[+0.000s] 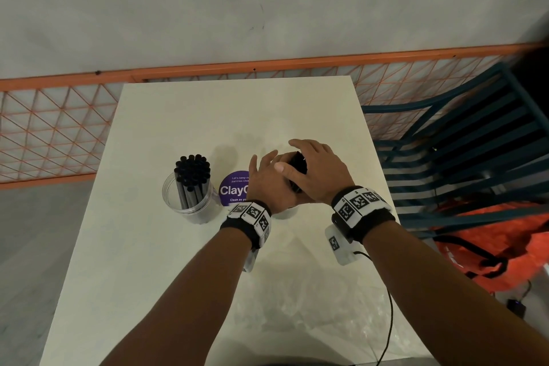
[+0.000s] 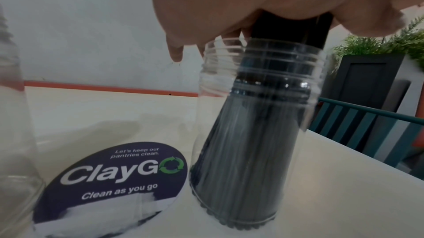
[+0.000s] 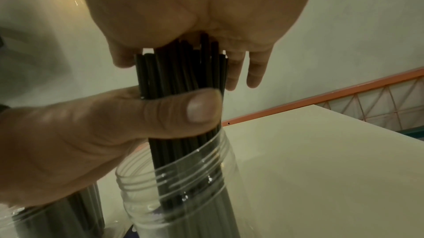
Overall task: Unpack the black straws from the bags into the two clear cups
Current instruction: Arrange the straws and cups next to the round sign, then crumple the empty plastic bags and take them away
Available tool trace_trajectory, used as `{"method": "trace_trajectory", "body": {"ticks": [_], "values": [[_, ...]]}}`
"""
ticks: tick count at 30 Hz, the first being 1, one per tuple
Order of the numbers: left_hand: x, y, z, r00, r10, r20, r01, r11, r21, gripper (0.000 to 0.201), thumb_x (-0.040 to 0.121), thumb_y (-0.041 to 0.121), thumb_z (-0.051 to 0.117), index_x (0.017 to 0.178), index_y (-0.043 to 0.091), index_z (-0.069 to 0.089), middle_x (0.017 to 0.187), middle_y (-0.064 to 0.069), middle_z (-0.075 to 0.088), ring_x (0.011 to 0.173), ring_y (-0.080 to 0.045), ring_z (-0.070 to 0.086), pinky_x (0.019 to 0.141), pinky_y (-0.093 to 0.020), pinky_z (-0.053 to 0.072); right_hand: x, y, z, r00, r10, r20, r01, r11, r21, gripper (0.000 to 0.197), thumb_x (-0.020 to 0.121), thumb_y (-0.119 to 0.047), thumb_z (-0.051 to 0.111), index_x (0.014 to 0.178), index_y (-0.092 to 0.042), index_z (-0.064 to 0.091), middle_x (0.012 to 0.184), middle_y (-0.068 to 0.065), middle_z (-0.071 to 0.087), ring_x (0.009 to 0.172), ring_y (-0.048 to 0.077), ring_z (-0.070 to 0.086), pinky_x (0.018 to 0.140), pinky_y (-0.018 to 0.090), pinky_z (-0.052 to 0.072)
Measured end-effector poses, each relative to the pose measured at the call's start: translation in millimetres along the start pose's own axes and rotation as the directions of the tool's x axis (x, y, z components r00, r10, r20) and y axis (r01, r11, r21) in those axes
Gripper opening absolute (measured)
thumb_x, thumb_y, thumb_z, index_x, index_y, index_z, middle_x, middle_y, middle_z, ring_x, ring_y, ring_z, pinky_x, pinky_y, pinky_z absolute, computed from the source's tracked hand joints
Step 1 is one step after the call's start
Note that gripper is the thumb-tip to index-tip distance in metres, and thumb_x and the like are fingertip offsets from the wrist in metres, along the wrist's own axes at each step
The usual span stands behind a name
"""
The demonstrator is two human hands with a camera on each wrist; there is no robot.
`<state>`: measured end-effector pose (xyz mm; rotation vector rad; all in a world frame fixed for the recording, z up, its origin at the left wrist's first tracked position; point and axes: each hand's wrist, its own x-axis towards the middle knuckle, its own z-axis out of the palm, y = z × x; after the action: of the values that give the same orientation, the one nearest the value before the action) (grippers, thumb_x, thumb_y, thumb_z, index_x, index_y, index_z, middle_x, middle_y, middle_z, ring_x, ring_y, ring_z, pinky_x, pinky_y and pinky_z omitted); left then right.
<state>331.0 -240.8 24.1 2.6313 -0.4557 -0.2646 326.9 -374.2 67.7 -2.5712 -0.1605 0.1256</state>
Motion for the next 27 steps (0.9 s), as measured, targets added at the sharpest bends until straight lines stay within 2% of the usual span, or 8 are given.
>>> {"method": "trace_trajectory", "body": {"ticks": [4, 9, 15, 18, 20, 22, 24, 27], "values": [[2.6, -1.9, 1.4, 0.998, -0.052, -0.036, 0.05, 0.997, -0.059, 0.119, 0.043, 0.099, 0.05, 0.142, 0.035, 0.035, 0.144, 0.007, 0.052, 0.143, -0.024, 0.036, 0.118, -0.061, 0.016, 0.4, -2.5, -12.0, 0.996, 0.019, -0.082, -0.011, 0.995, 0.096, 0.063, 0.091, -0.068, 0.04, 0.14, -0.028, 0.044, 0.144, -0.004, 0.049, 0.132, 0.02, 0.043, 0.096, 0.037, 0.04], [3.8, -2.9, -1.2, 0.998, -0.062, -0.026, 0.059, 0.993, -0.107, 0.119, 0.042, 0.097, 0.054, 0.139, 0.032, 0.033, 0.143, 0.008, 0.054, 0.141, -0.022, 0.039, 0.118, -0.061, 0.018, 4.8, 3.5, -20.9, 0.99, 0.068, -0.124, -0.043, 0.98, 0.192, 0.075, 0.085, -0.077, 0.024, 0.137, -0.029, 0.046, 0.142, -0.005, 0.051, 0.13, 0.019, 0.044, 0.103, 0.044, 0.043], [-2.4, -1.1, -11.5, 0.996, -0.094, 0.007, 0.093, 0.98, -0.177, 0.134, 0.041, 0.092, 0.063, 0.151, 0.032, 0.018, 0.154, 0.006, 0.042, 0.145, -0.02, 0.033, 0.12, -0.058, 0.014, -1.7, 8.4, -32.3, 0.979, 0.058, -0.197, -0.004, 0.964, 0.266, 0.061, 0.091, -0.068, 0.035, 0.135, -0.027, 0.05, 0.137, -0.006, 0.052, 0.124, 0.015, 0.049, 0.099, 0.036, 0.044], [-15.9, -8.0, -23.1, 0.996, -0.086, -0.017, 0.076, 0.941, -0.33, 0.141, 0.038, 0.084, 0.073, 0.154, 0.032, 0.013, 0.154, 0.004, 0.041, 0.143, -0.02, 0.036, 0.119, -0.054, 0.023, -19.7, 18.1, -45.2, 0.959, 0.077, -0.271, 0.014, 0.948, 0.318, 0.051, 0.095, -0.059, 0.043, 0.134, -0.027, 0.051, 0.134, -0.007, 0.051, 0.118, 0.01, 0.052, 0.089, 0.027, 0.043], [-33.5, -17.8, -30.4, 0.996, -0.086, -0.007, 0.072, 0.878, -0.473, 0.141, 0.038, 0.077, 0.08, 0.154, 0.035, 0.012, 0.155, 0.006, 0.039, 0.142, -0.016, 0.037, 0.117, -0.049, 0.031, -40.4, 32.9, -52.8, 0.941, 0.107, -0.321, 0.008, 0.941, 0.337, 0.052, 0.093, -0.062, 0.043, 0.132, -0.028, 0.052, 0.131, -0.006, 0.052, 0.113, 0.01, 0.055, 0.085, 0.025, 0.045], [-60.3, -29.7, -35.4, 0.996, -0.09, 0.006, 0.077, 0.809, -0.582, 0.133, 0.047, 0.07, 0.084, 0.154, 0.039, 0.011, 0.155, 0.011, 0.037, 0.14, -0.009, 0.038, 0.114, -0.042, 0.038, -66.0, 49.3, -55.9, 0.935, 0.141, -0.326, -0.025, 0.942, 0.336, 0.054, 0.09, -0.064, 0.044, 0.129, -0.027, 0.053, 0.129, -0.002, 0.054, 0.108, 0.012, 0.057, 0.082, 0.025, 0.047], [-90.5, -40.6, -35.7, 0.995, -0.1, -0.017, 0.068, 0.781, -0.621, 0.116, 0.061, 0.063, 0.082, 0.153, 0.039, 0.016, 0.149, 0.014, 0.043, 0.131, -0.004, 0.048, 0.108, -0.036, 0.045, -91.6, 66.5, -54.5, 0.946, 0.164, -0.279, -0.085, 0.958, 0.273, 0.053, 0.09, -0.064, 0.047, 0.128, -0.028, 0.053, 0.125, -0.002, 0.057, 0.103, 0.013, 0.059, 0.082, 0.03, 0.05], [-141.0, -52.8, -30.8, 0.988, -0.147, -0.043, 0.098, 0.822, -0.561, 0.082, 0.071, 0.068, 0.069, 0.141, 0.04, 0.036, 0.124, 0.017, 0.059, 0.101, -0.004, 0.065, 0.092, -0.037, 0.054, -134.3, 87.2, -39.3, 0.975, 0.212, -0.069, -0.204, 0.973, 0.112, 0.062, 0.082, -0.07, 0.046, 0.128, -0.03, 0.052, 0.123, -0.005, 0.059, 0.1, 0.01, 0.059, 0.084, 0.035, 0.052]]}}
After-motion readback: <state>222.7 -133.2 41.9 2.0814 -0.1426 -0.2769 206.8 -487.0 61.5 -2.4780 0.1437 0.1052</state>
